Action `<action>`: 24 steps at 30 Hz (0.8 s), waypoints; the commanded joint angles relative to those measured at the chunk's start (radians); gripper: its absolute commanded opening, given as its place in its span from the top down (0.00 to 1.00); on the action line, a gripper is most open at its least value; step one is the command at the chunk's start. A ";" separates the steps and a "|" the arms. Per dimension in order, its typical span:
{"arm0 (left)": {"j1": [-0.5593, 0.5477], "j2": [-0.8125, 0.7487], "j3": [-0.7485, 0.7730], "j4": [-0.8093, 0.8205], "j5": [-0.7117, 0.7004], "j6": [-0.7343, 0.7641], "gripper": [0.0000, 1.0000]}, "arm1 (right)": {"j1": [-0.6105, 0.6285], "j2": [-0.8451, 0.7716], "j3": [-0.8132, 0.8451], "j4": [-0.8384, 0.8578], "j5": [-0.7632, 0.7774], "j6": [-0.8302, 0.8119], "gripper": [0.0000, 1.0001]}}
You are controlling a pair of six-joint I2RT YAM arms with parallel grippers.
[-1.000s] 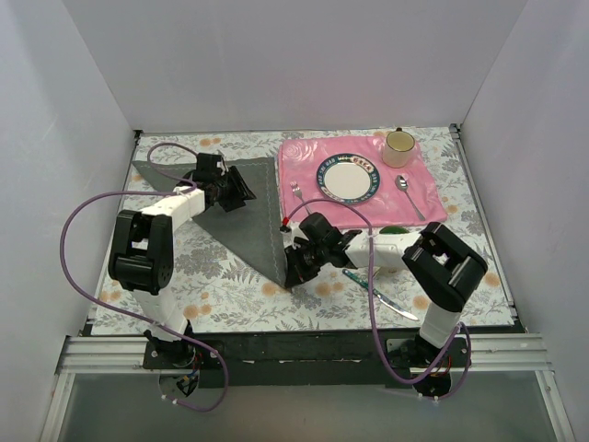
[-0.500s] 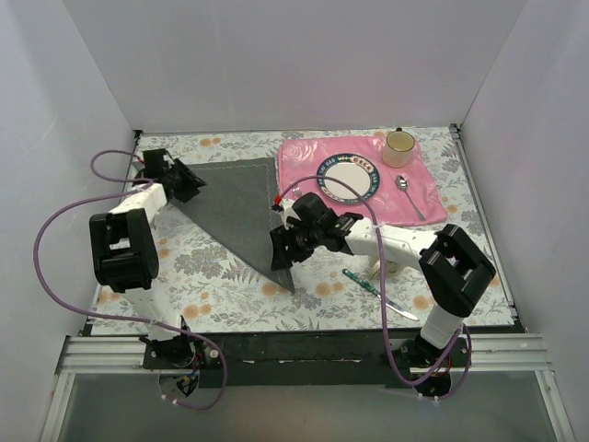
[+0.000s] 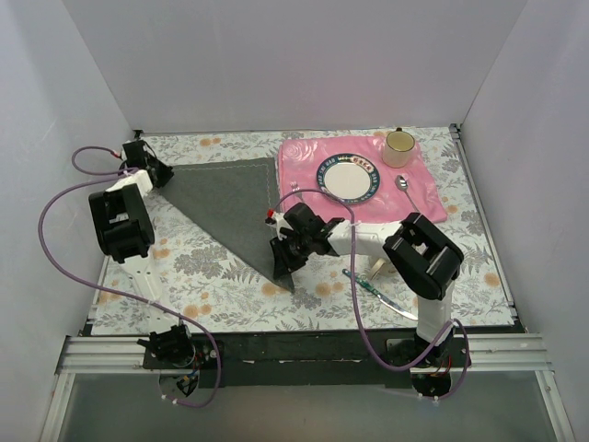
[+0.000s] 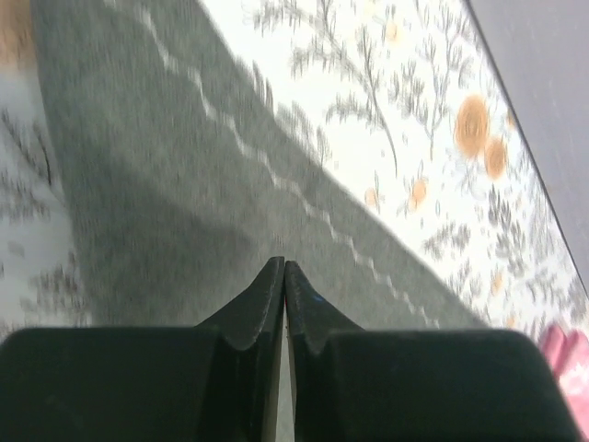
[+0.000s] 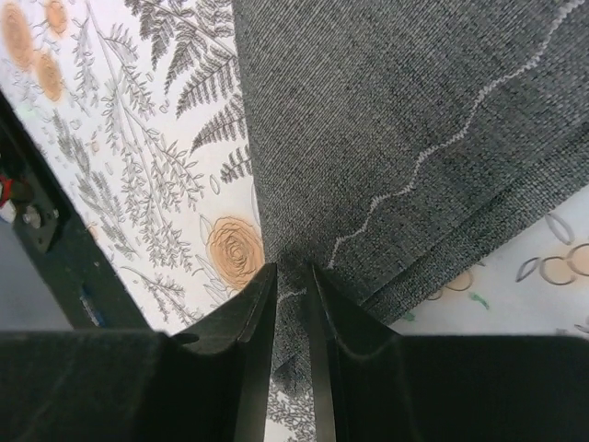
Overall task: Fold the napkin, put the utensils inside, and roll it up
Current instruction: Fold the napkin
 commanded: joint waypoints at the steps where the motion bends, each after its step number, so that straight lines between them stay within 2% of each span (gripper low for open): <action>1: 0.012 0.053 0.127 -0.037 -0.153 0.010 0.98 | -0.001 -0.028 -0.079 0.058 -0.012 -0.010 0.72; 4: 0.040 0.096 0.159 -0.044 -0.197 0.001 1.00 | 0.001 -0.046 -0.108 0.059 -0.012 -0.004 0.72; 8: 0.057 0.130 0.219 -0.047 -0.217 0.049 1.00 | 0.002 -0.056 -0.038 -0.004 -0.017 -0.018 0.72; 12: 0.058 0.142 0.231 -0.014 -0.224 0.098 0.99 | 0.001 -0.062 -0.002 0.002 -0.058 0.008 0.72; 16: 0.070 0.206 0.306 -0.073 -0.247 0.098 0.99 | -0.001 -0.044 -0.044 0.018 -0.046 0.041 0.72; 24: 0.075 0.262 0.363 -0.123 -0.255 0.112 0.99 | 0.002 -0.042 -0.076 -0.010 0.008 0.042 0.72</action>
